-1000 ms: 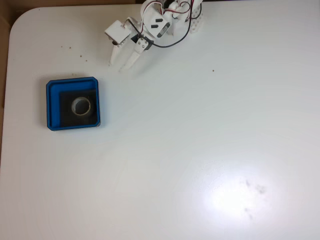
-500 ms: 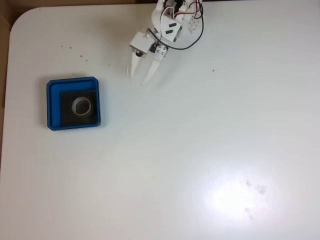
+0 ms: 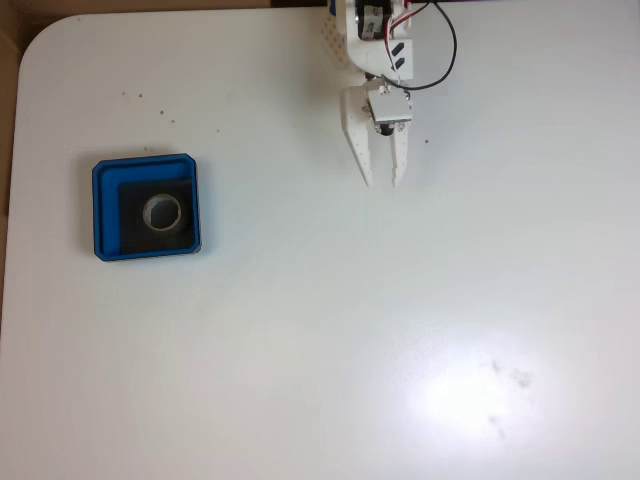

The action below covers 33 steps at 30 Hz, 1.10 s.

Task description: Pick the black tape roll and drop it in the blue box

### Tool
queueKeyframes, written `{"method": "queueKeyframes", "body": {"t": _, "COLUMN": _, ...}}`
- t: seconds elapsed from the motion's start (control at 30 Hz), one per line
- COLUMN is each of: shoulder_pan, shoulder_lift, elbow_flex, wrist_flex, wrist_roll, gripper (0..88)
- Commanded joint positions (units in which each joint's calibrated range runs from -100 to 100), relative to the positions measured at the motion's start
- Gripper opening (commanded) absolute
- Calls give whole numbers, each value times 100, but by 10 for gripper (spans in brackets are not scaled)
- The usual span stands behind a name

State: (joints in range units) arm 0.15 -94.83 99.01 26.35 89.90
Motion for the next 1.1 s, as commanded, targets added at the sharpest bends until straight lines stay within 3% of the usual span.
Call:
{"method": "queueKeyframes", "body": {"t": 0.0, "shoulder_pan": -196, "shoulder_lift": -65, "elbow_flex": 90, "wrist_flex": -69, "wrist_roll": 11, "gripper": 132}}
{"method": "queueKeyframes", "body": {"t": 0.13, "shoulder_pan": -166, "shoulder_lift": -65, "elbow_flex": 81, "wrist_flex": -61, "wrist_roll": 11, "gripper": 125}}
{"method": "queueKeyframes", "body": {"t": 0.4, "shoulder_pan": -157, "shoulder_lift": -73, "elbow_flex": 81, "wrist_flex": -61, "wrist_roll": -15, "gripper": 18}}
{"method": "queueKeyframes", "body": {"t": 1.07, "shoulder_pan": -147, "shoulder_lift": -140, "elbow_flex": 81, "wrist_flex": -144, "wrist_roll": -76, "gripper": 18}}
